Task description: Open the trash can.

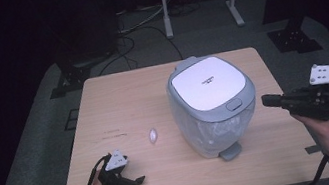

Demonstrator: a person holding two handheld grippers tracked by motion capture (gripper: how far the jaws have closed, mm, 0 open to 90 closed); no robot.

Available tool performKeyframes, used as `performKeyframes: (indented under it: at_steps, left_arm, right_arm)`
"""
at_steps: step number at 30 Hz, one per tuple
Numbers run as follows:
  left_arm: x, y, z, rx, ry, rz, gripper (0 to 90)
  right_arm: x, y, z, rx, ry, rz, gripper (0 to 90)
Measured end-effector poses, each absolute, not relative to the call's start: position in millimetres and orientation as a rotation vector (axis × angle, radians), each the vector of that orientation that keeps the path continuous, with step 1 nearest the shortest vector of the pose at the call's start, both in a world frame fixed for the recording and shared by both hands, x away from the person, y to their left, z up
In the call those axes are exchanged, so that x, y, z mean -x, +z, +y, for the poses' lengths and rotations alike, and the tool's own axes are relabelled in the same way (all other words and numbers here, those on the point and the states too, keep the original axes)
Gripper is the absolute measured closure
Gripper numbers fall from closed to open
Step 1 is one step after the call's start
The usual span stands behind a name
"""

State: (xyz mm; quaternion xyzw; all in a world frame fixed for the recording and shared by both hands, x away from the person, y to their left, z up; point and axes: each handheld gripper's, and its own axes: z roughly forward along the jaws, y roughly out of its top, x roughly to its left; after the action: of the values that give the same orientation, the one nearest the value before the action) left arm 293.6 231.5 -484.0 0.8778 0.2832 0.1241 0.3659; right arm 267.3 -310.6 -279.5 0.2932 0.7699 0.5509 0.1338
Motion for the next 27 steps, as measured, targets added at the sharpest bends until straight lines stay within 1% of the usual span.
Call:
performKeyframes:
  at_steps: [27]
  left_arm:
    - [-294,-484,231,-2.256,0.319,0.728,0.0]
  right_arm:
    - [-284,-269,-266,-0.706,1.673,2.324,90.0]
